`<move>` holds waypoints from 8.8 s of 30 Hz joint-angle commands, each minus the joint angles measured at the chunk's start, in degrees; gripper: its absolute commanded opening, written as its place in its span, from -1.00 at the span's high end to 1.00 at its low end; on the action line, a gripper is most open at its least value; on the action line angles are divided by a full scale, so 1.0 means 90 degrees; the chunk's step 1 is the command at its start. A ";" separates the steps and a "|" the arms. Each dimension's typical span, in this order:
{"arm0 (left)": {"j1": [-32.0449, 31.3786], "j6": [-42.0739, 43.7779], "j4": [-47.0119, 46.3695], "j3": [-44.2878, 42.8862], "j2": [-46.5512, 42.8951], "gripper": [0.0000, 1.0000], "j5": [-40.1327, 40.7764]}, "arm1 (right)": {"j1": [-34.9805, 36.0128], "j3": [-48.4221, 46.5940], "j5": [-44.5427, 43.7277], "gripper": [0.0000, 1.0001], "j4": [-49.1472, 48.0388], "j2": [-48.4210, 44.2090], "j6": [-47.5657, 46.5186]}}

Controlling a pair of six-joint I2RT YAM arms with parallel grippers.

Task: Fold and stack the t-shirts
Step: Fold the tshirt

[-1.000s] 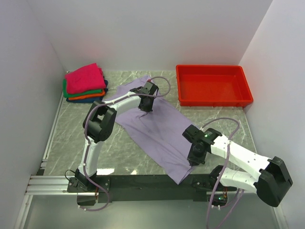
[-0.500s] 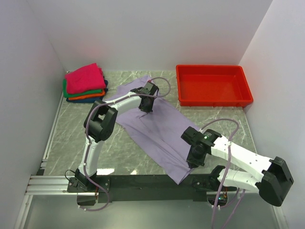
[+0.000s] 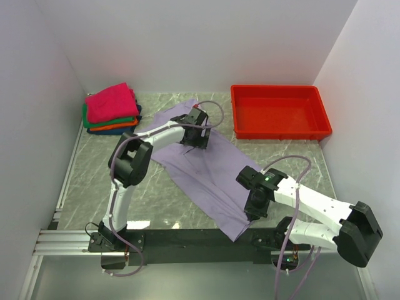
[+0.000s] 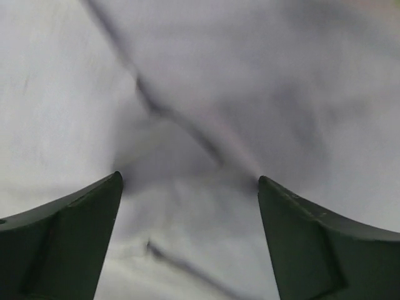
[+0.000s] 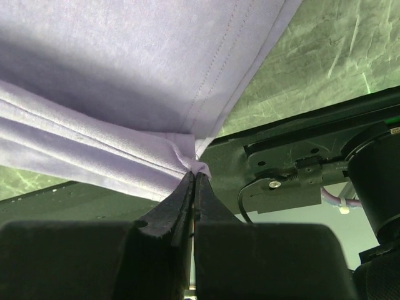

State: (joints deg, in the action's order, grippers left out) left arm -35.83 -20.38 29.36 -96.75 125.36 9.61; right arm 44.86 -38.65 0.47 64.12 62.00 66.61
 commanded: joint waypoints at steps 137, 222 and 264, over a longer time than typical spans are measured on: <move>-0.2342 -0.1466 -0.0352 0.3406 -0.4251 -0.99 -0.0393 | -0.1293 -0.0626 -0.0551 -0.11 -0.0600 -0.0053 -0.2166; 0.1296 -0.2813 -0.1271 -0.3224 0.2106 -0.75 -0.1644 | -0.2240 -0.1799 -0.0658 -0.12 -0.1118 0.1920 -0.4051; 0.1579 -0.3204 -0.1651 -0.2571 0.1101 0.92 -0.1868 | -0.4398 -0.0276 0.0123 -0.12 -0.1255 0.1950 -0.3622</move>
State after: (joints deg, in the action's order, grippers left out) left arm -22.02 -49.23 15.73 -121.01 139.52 -6.26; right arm 7.53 -42.52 0.43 52.34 80.79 32.47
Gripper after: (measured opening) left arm 0.060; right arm 0.559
